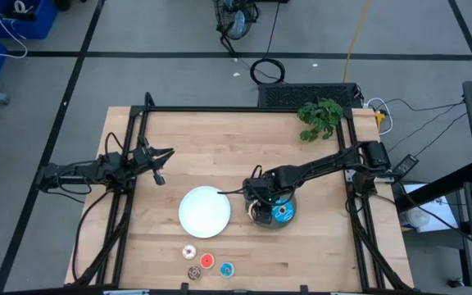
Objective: Pick & Place donuts
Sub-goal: Put the large black donut on the gray plate, then put the small white donut on the white plate
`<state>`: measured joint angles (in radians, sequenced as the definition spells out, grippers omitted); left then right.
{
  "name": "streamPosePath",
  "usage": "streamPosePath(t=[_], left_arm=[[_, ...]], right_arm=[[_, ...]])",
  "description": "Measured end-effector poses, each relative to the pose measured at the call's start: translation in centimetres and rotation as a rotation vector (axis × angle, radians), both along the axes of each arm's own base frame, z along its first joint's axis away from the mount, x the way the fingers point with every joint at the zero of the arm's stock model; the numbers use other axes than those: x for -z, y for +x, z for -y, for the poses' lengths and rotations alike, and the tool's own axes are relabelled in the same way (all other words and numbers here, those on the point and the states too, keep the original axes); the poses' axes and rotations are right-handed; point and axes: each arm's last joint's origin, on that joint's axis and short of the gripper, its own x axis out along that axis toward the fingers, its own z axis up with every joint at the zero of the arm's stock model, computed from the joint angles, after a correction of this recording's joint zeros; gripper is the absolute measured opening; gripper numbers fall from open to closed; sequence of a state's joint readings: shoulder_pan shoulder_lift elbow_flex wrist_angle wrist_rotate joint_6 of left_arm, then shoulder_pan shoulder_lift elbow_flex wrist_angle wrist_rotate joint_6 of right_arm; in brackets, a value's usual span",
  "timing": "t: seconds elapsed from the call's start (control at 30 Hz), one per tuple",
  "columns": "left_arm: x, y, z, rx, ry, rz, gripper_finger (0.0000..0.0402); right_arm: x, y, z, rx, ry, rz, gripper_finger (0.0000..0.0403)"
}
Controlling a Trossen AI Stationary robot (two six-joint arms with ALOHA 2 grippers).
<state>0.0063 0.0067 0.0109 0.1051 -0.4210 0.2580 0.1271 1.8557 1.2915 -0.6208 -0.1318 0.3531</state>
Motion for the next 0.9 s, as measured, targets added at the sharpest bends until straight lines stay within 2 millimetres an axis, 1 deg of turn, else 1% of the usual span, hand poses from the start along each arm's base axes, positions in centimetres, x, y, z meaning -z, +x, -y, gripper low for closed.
streamPosePath(t=[0.1,0.33,0.5,0.67,0.77,0.9], left_arm=[[0.0,0.0,0.0,0.000,0.001,-0.002,0.0042],[0.0,0.0,0.0,0.000,0.003,-0.006,0.0042],[0.1,0.0,0.0,-0.004,0.002,-0.008,0.0042],[0.1,0.0,0.0,-0.006,0.001,-0.014,0.0042],[0.1,0.0,0.0,-0.006,-0.003,-0.012,0.0042],[0.1,0.0,0.0,-0.006,-0.005,-0.011,0.0042]], right_arm=[[-0.4,-0.1,0.3,0.009,-0.003,-0.004,0.0219],[-2.8,-0.5,0.9,0.019,-0.002,0.081,0.0219],[-4.2,-0.9,1.0,0.019,-0.044,0.128,0.0221],[-6.4,-1.5,1.0,0.012,-0.048,0.217,0.0213],[-7.1,-1.7,1.3,0.039,-0.148,0.255,0.0203],[-6.9,-1.8,1.6,0.073,-0.233,0.243,0.0176]])
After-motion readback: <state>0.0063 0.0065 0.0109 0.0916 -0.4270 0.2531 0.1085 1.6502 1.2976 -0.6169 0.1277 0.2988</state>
